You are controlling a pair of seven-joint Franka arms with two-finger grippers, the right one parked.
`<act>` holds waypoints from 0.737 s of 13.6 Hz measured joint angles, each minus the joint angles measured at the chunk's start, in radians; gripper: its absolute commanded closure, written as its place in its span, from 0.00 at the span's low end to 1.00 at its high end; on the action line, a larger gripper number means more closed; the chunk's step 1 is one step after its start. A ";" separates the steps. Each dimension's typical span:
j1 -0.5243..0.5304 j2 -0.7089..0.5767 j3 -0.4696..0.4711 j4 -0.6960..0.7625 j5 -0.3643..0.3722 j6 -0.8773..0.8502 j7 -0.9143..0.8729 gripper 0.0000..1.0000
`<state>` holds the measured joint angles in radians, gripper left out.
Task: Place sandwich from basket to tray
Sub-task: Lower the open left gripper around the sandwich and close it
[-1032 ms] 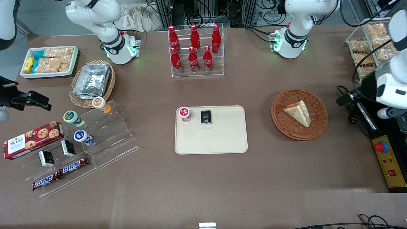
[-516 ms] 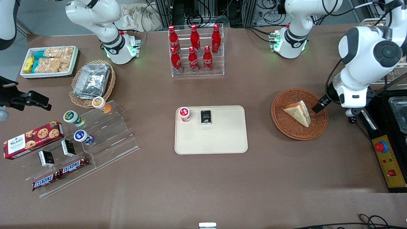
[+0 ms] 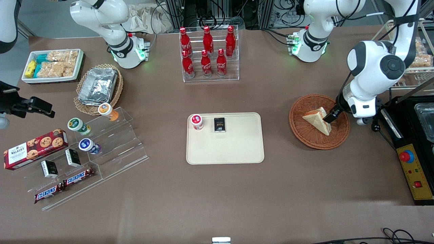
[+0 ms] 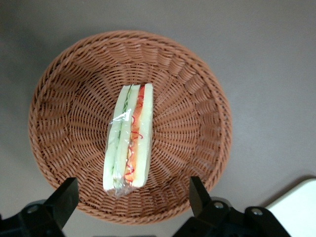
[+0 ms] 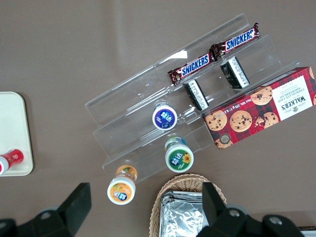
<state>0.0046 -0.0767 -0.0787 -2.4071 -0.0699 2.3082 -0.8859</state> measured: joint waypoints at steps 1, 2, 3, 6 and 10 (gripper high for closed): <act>0.000 0.010 0.000 -0.014 0.000 0.024 0.000 0.00; 0.000 0.021 0.000 -0.028 -0.001 0.050 0.000 0.00; 0.000 0.032 0.000 -0.044 -0.001 0.082 0.000 0.00; -0.006 0.078 -0.002 -0.090 -0.001 0.186 0.001 0.00; -0.014 0.141 -0.002 -0.129 -0.003 0.288 0.004 0.33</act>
<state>-0.0099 0.0641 -0.0807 -2.5364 -0.0730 2.5958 -0.8815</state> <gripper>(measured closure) 0.000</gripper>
